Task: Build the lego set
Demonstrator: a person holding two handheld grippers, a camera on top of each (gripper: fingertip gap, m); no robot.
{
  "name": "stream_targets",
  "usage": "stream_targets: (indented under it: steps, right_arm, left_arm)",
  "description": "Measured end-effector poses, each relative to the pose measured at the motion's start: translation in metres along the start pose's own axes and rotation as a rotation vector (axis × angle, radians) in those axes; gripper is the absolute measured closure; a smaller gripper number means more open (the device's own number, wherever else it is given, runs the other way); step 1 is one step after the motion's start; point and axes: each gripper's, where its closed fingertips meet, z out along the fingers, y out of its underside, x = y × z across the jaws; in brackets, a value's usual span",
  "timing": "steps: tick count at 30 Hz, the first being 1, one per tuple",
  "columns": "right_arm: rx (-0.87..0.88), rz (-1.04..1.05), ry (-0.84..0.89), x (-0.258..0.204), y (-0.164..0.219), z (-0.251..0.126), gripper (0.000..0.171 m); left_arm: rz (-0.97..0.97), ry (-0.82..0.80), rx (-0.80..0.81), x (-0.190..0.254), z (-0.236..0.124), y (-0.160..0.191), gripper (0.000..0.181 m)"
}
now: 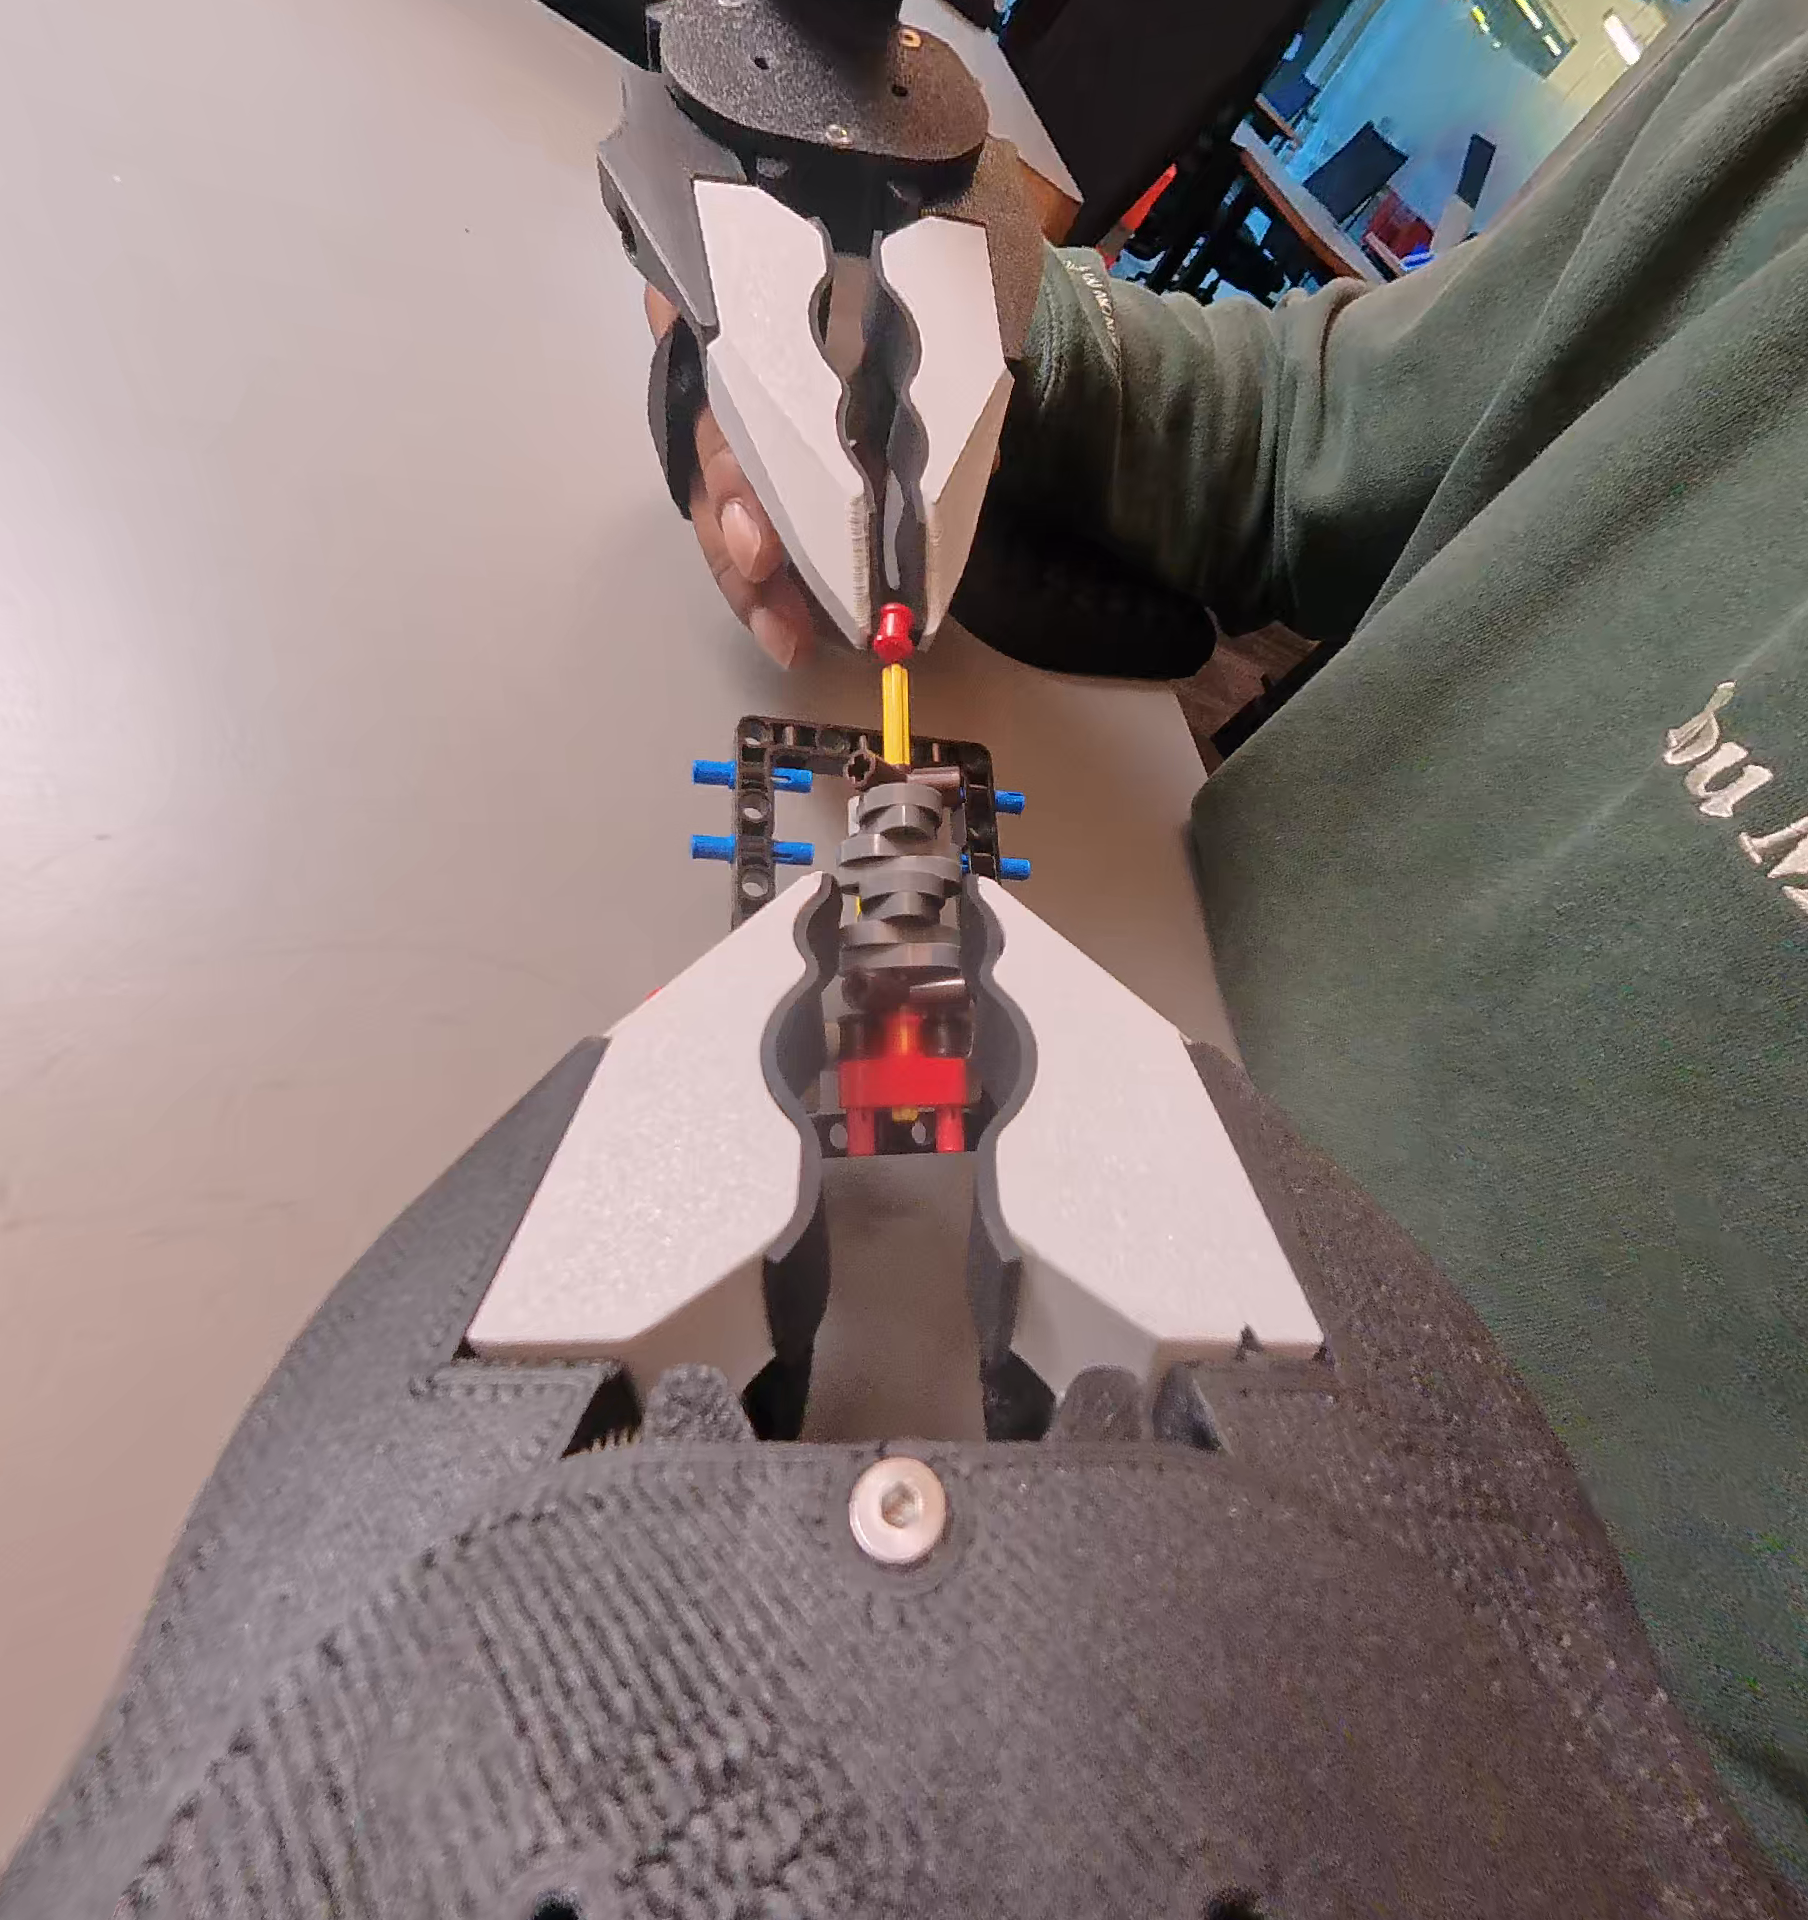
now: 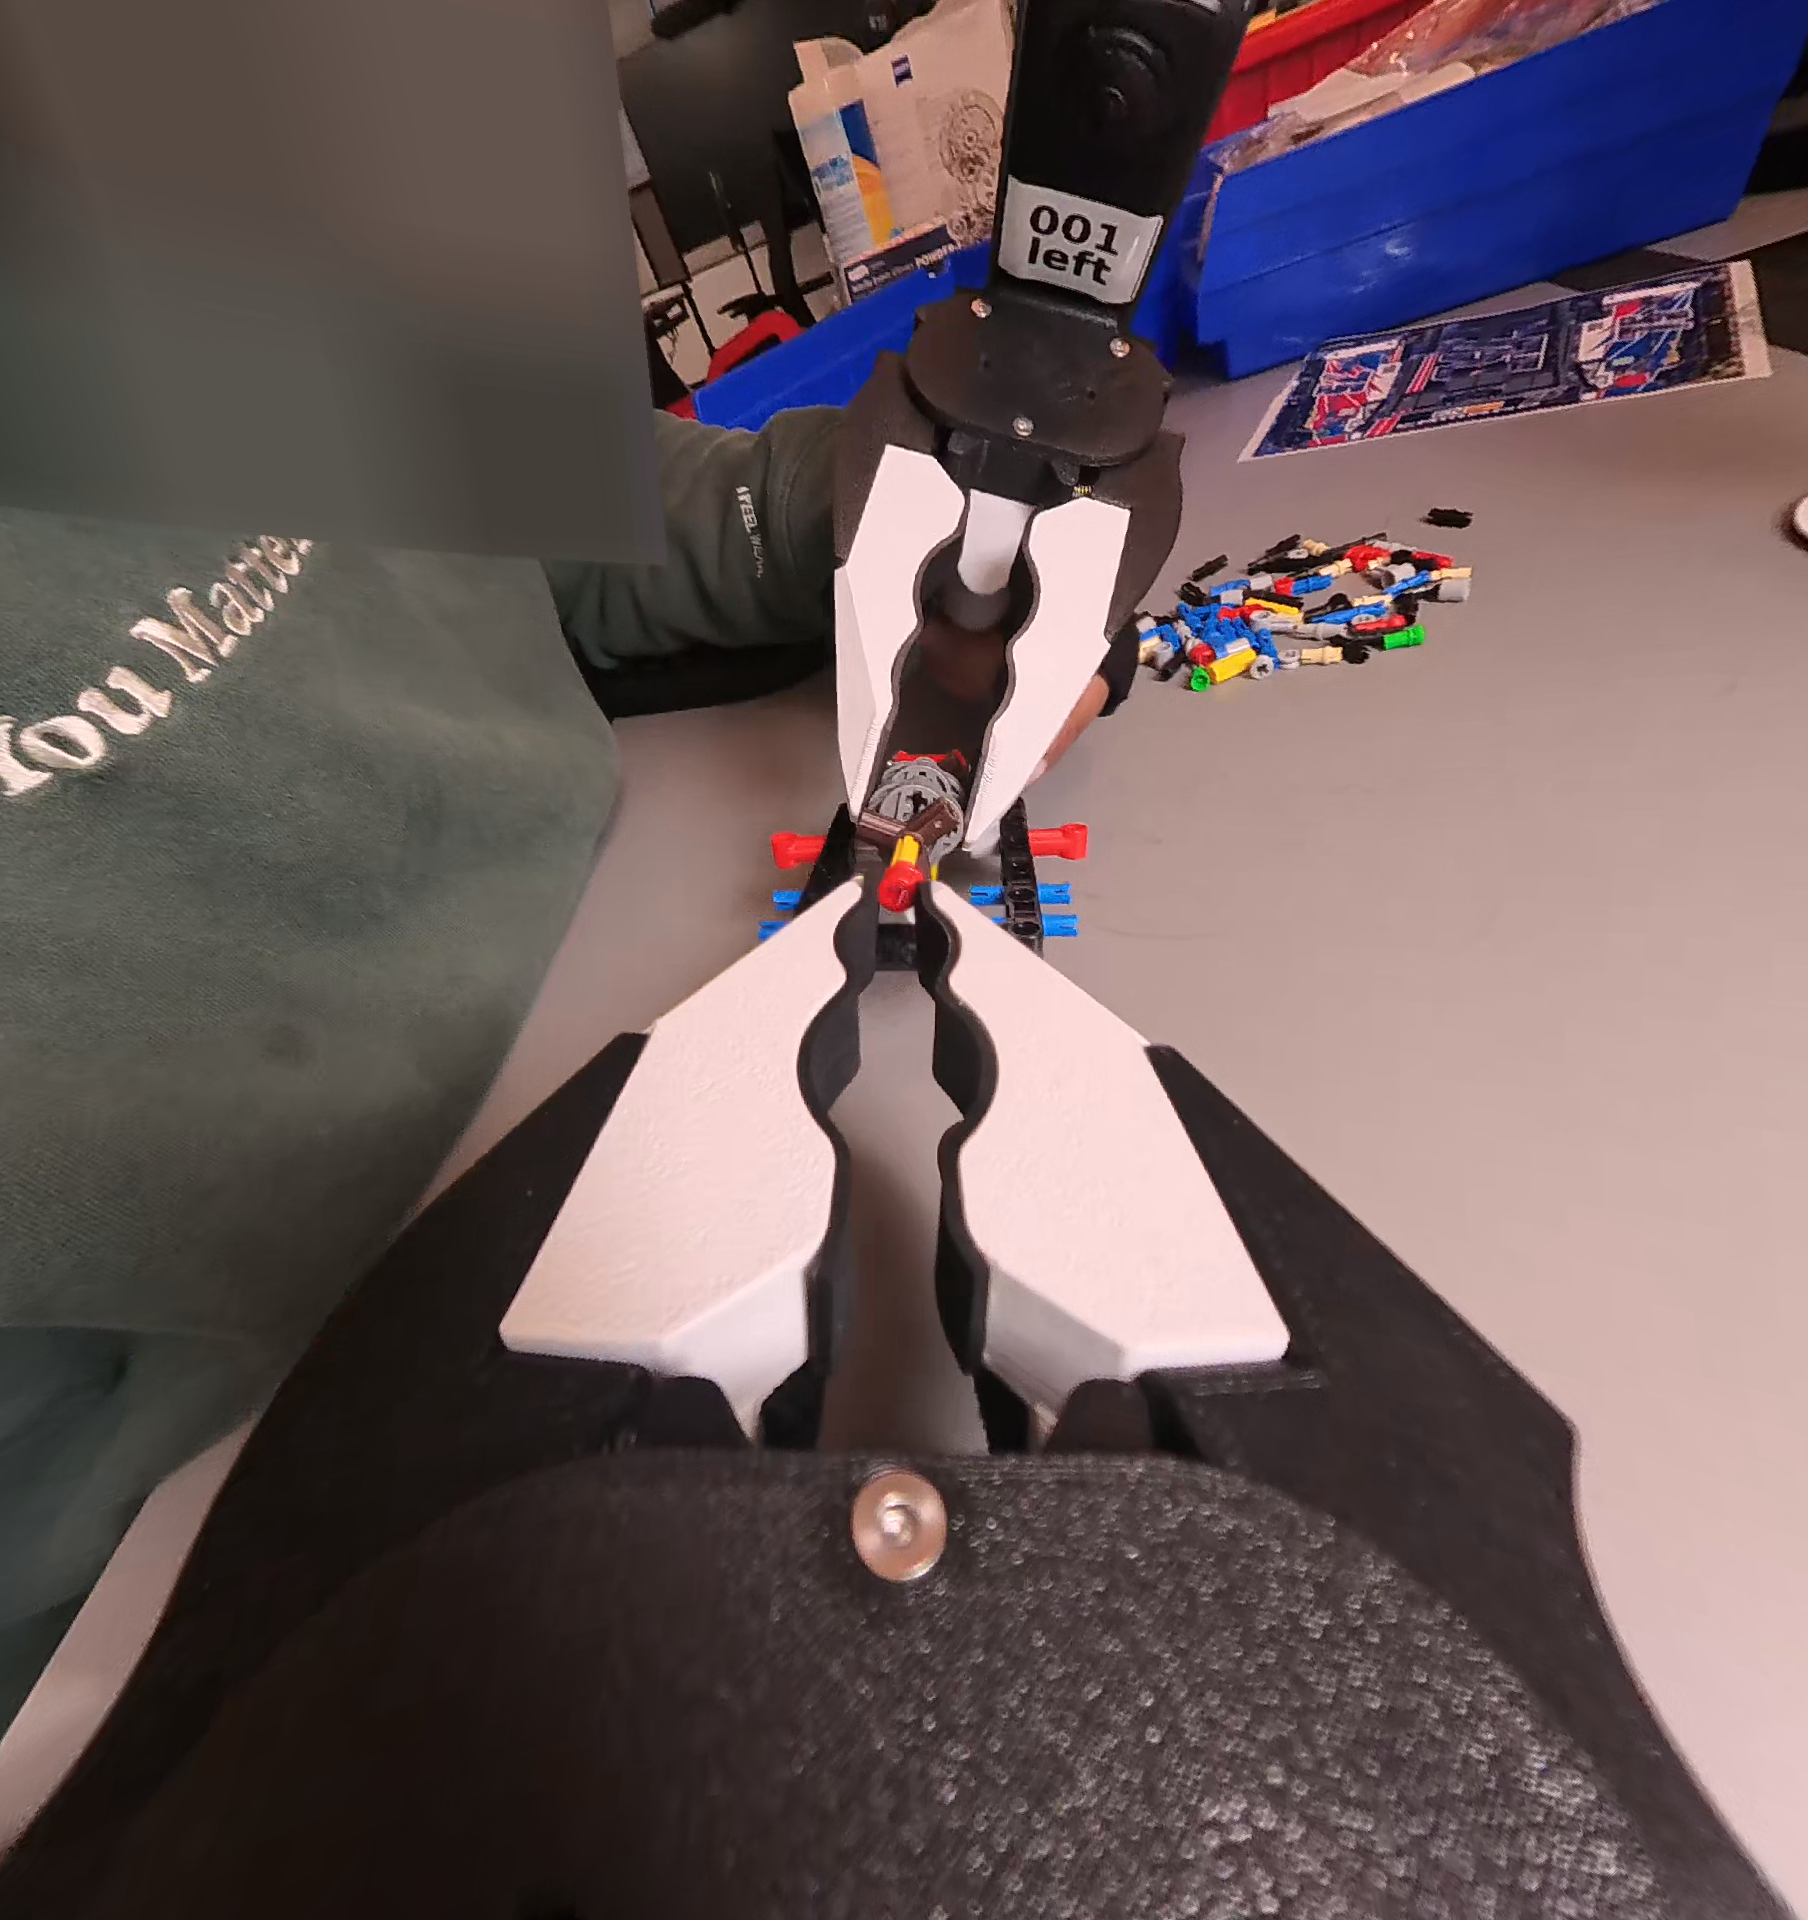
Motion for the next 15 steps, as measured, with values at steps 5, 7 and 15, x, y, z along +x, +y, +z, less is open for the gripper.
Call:
stream_targets:
  steps: [5,7,15]
  right_arm:
    - [0.008,0.020,-0.028,-0.0032,-0.0006,0.0012,0.166]
    - [0.005,0.021,-0.034,-0.0039,-0.0001,0.0015,0.166]
    - [-0.005,0.044,-0.053,-0.0056,0.0017,0.0028,0.166]
  left_arm:
    - [-0.009,0.019,0.008,0.0028,-0.0005,-0.0013,0.160]
    - [-0.014,0.024,0.015,0.0034,-0.0012,-0.0025,0.160]
    - [-0.006,0.020,-0.009,0.0041,0.0004,0.0006,0.160]
